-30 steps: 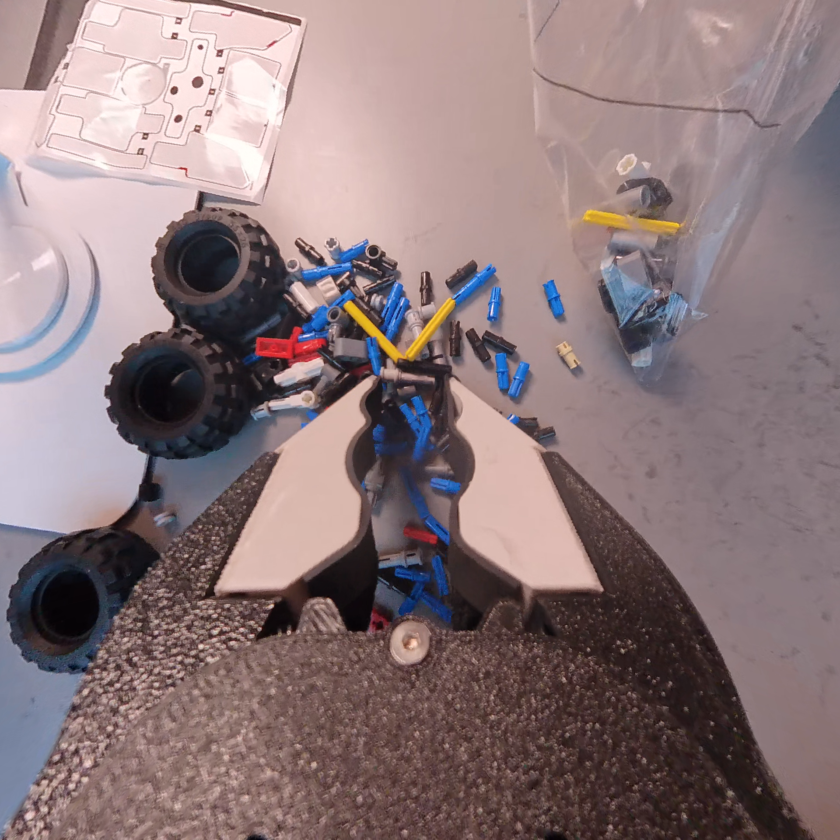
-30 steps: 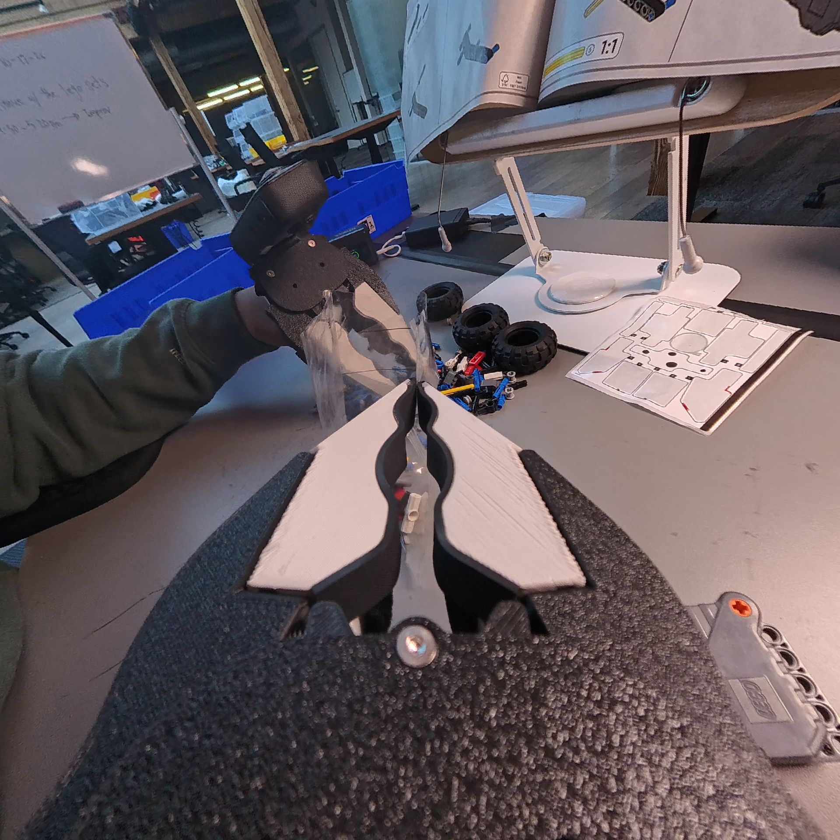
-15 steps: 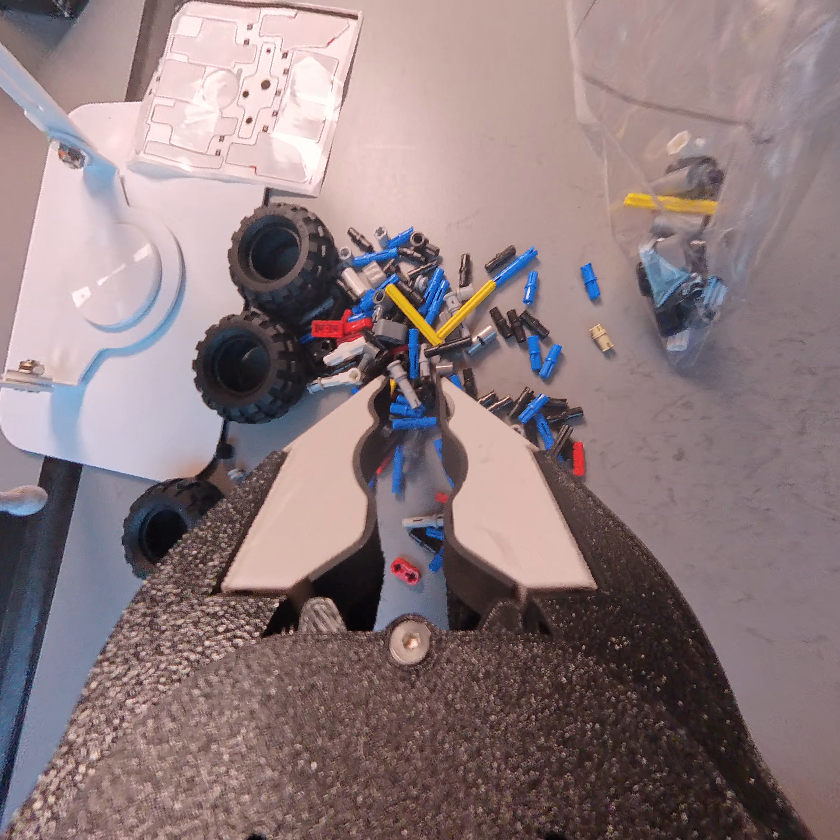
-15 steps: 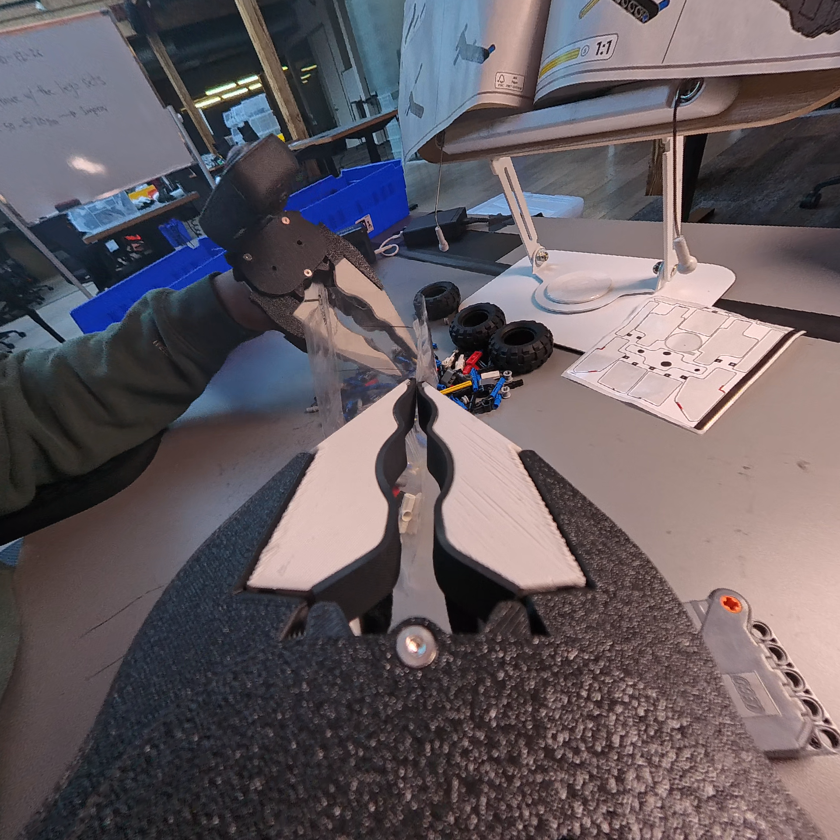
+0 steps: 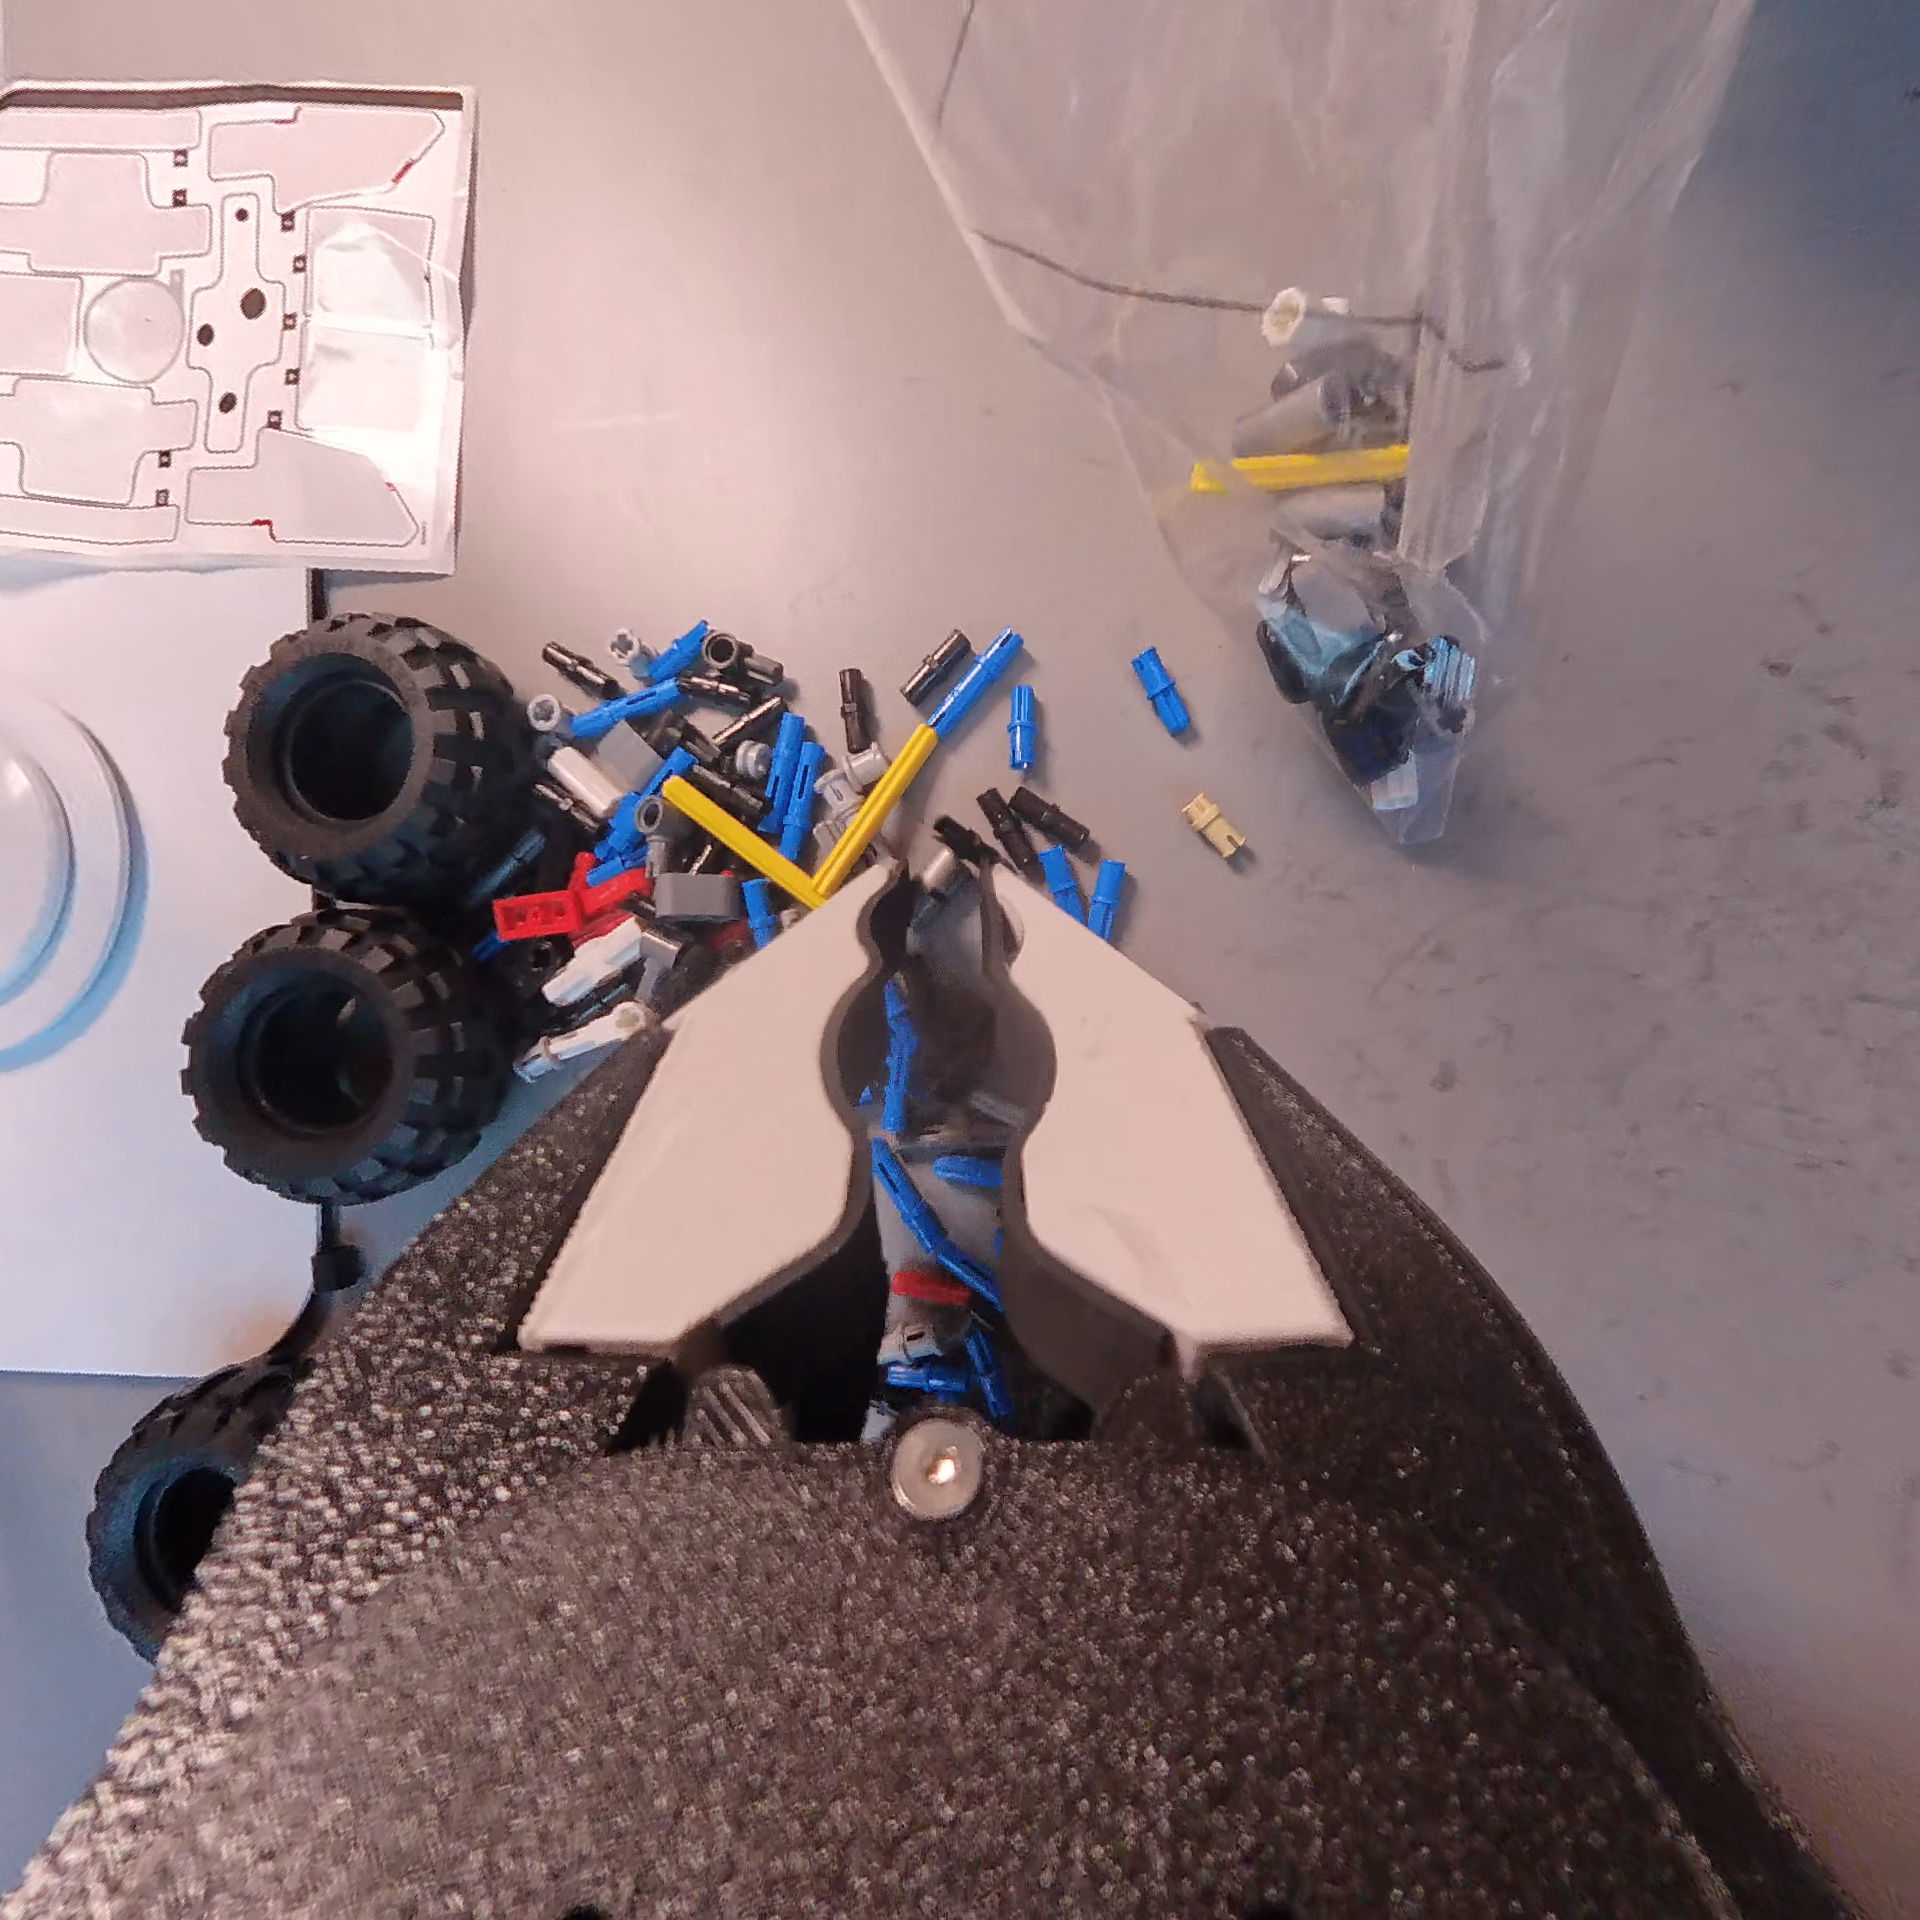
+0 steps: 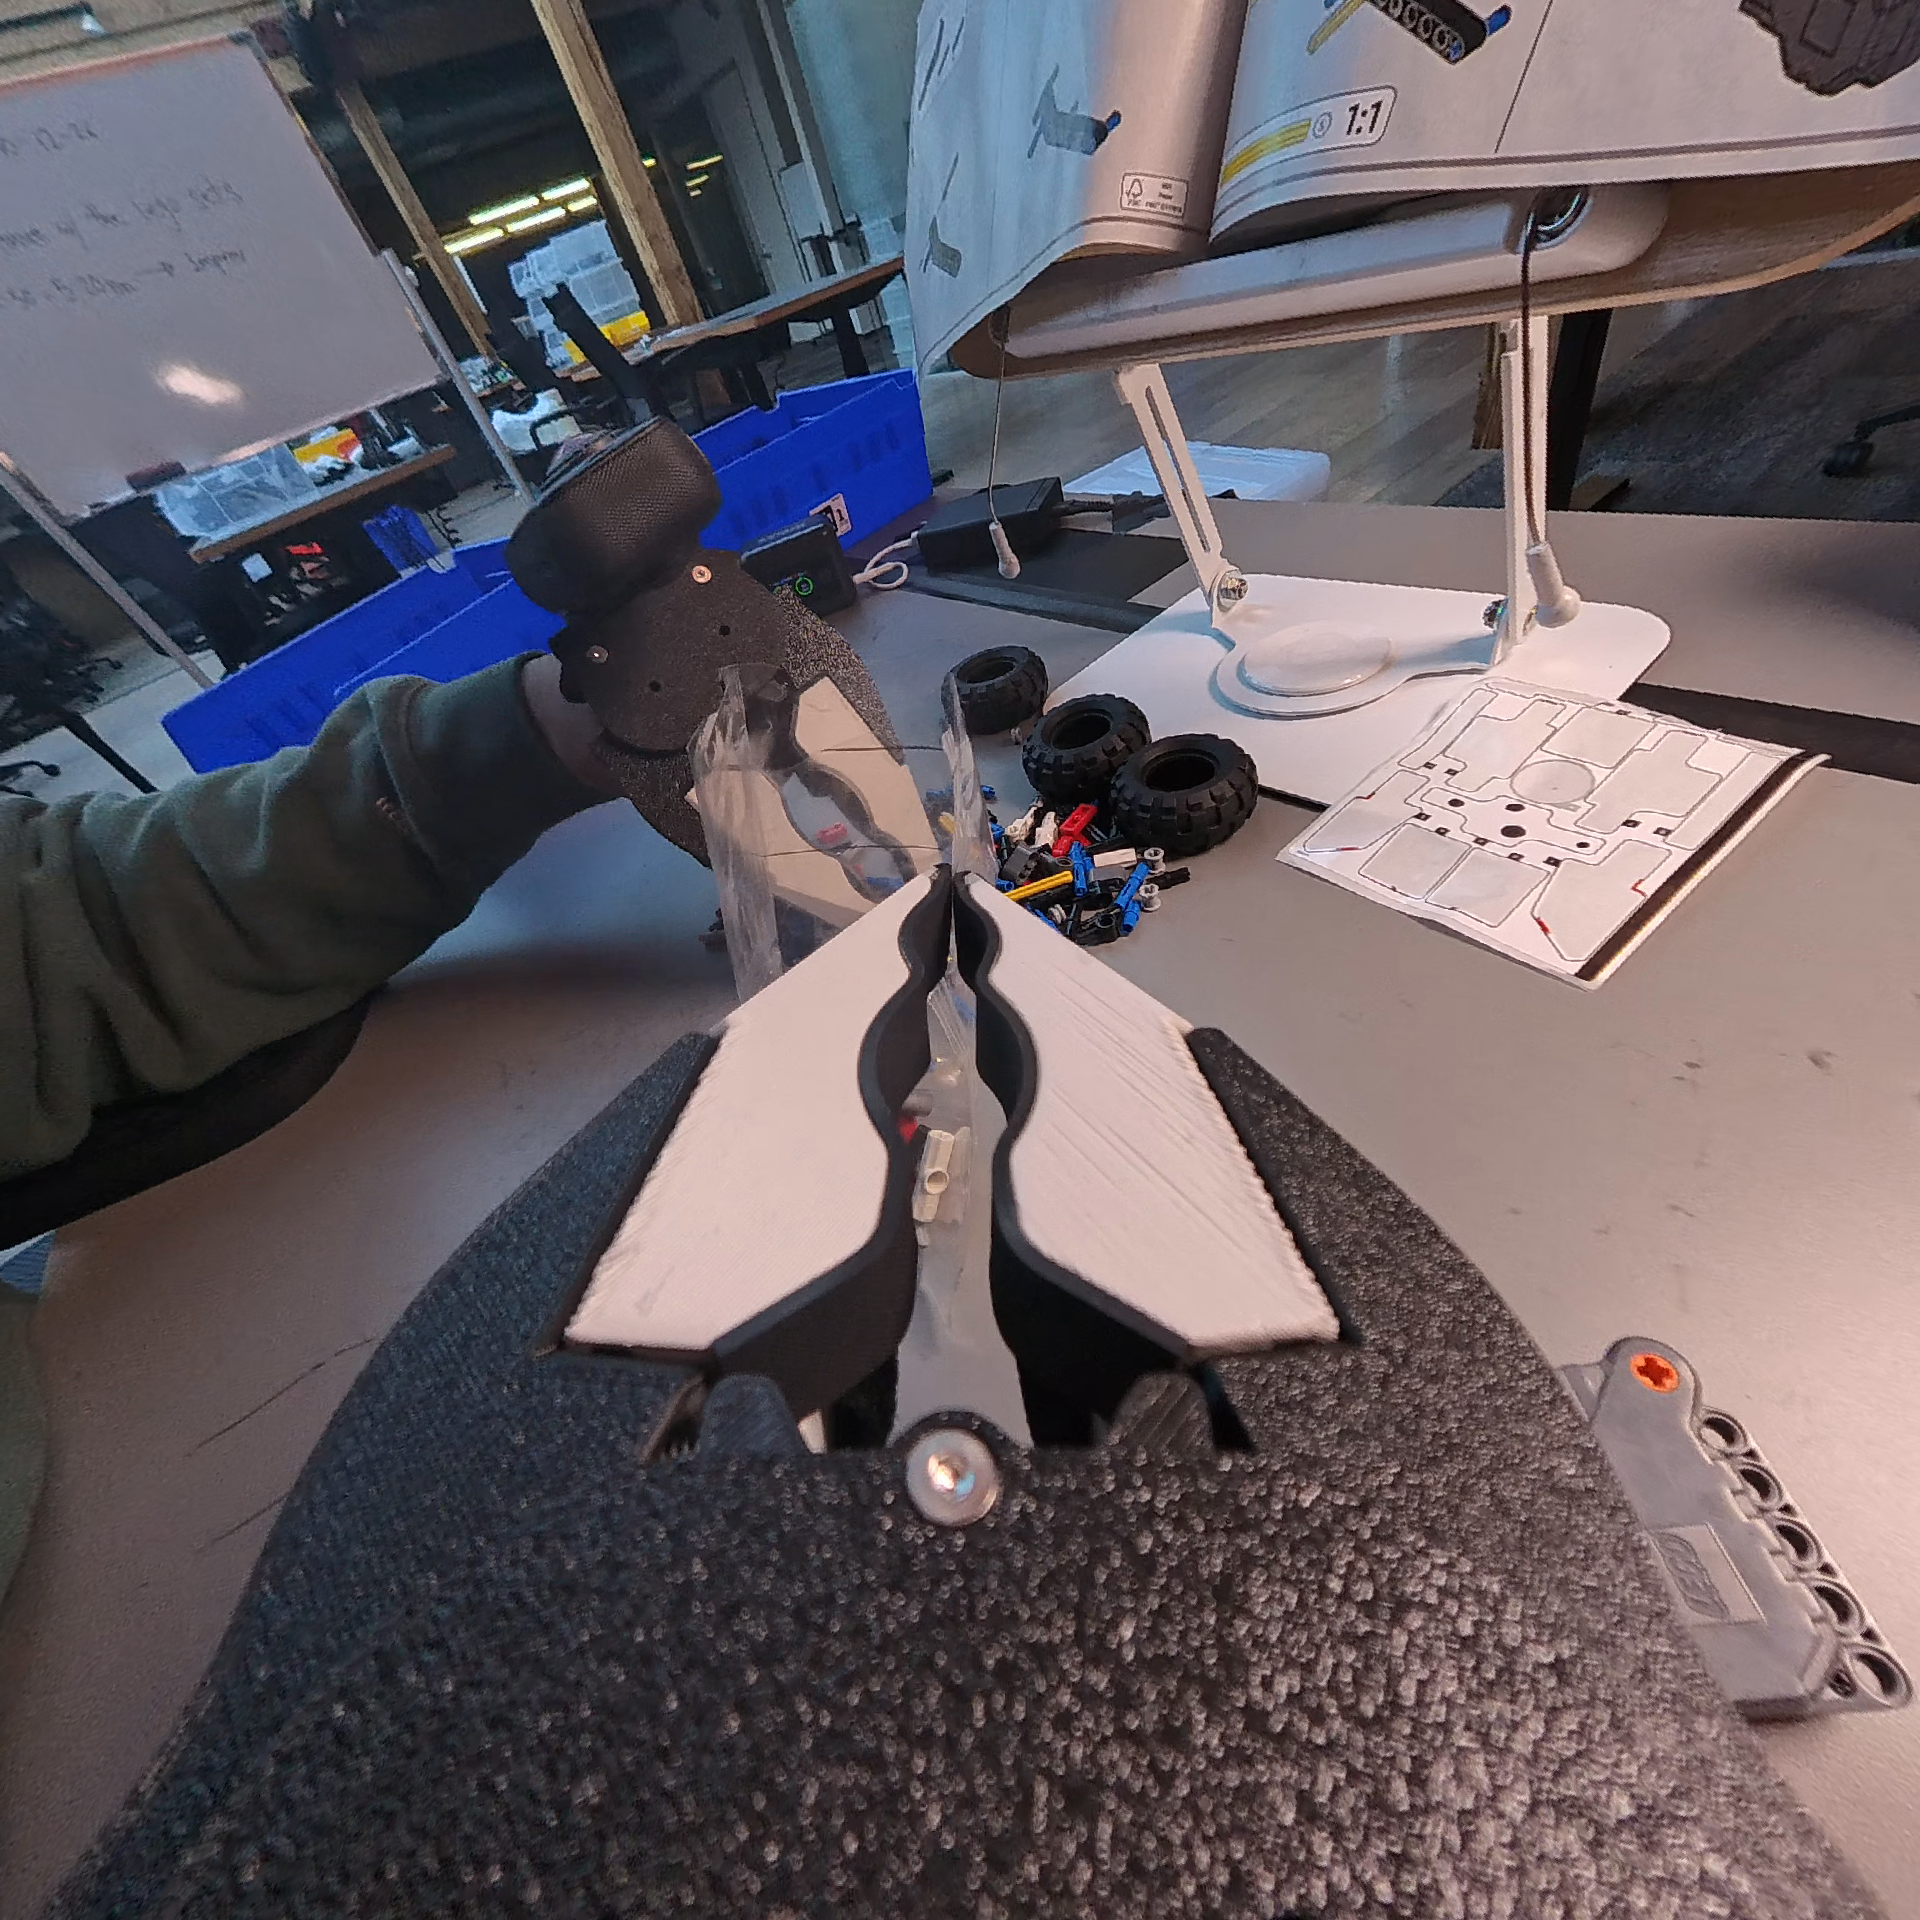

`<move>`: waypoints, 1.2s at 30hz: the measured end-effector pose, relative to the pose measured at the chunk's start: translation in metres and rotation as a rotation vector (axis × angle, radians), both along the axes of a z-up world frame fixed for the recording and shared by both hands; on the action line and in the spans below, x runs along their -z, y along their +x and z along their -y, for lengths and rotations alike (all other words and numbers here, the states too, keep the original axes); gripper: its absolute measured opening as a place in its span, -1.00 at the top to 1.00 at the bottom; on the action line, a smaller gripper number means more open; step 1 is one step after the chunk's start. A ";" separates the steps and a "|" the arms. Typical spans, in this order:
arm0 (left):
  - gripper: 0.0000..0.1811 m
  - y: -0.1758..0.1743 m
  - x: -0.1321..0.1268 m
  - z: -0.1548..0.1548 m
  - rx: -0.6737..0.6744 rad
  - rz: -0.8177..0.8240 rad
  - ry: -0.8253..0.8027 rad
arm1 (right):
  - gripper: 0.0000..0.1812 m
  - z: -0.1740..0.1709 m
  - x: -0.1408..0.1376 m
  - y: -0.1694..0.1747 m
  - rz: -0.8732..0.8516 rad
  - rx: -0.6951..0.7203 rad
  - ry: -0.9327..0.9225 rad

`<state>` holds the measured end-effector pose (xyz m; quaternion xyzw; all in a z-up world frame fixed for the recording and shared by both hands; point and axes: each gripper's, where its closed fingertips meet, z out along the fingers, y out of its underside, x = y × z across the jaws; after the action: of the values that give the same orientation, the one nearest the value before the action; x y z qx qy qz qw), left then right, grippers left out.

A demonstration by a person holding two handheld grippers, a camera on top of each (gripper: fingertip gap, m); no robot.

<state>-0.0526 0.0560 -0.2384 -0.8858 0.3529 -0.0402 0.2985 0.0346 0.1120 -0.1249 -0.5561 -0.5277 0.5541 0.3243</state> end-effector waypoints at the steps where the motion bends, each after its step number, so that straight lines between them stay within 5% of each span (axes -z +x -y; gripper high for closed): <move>1: 0.84 0.000 0.002 0.002 0.004 0.007 -0.018 | 1.00 0.000 0.000 0.000 0.001 0.000 -0.001; 8: 1.00 0.005 0.004 0.012 0.033 0.064 -0.091 | 1.00 -0.001 0.002 0.000 0.004 -0.001 -0.007; 14: 0.90 -0.007 -0.014 0.020 -0.011 0.110 -0.056 | 1.00 0.001 0.002 -0.001 0.004 -0.006 -0.007; 20: 0.81 -0.012 -0.007 0.020 -0.052 0.101 -0.071 | 1.00 0.003 0.002 -0.001 0.006 -0.010 -0.003; 32: 0.91 -0.008 0.003 0.014 -0.074 0.054 -0.092 | 1.00 0.003 0.003 -0.001 0.009 -0.014 -0.004; 36: 0.92 -0.005 -0.023 0.011 -0.068 0.117 -0.001 | 1.00 0.005 0.002 -0.001 0.007 -0.017 0.000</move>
<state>-0.0575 0.0453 -0.2152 -0.8937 0.3044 -0.0821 0.3193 0.0339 0.1071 -0.1271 -0.5537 -0.5335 0.5548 0.3178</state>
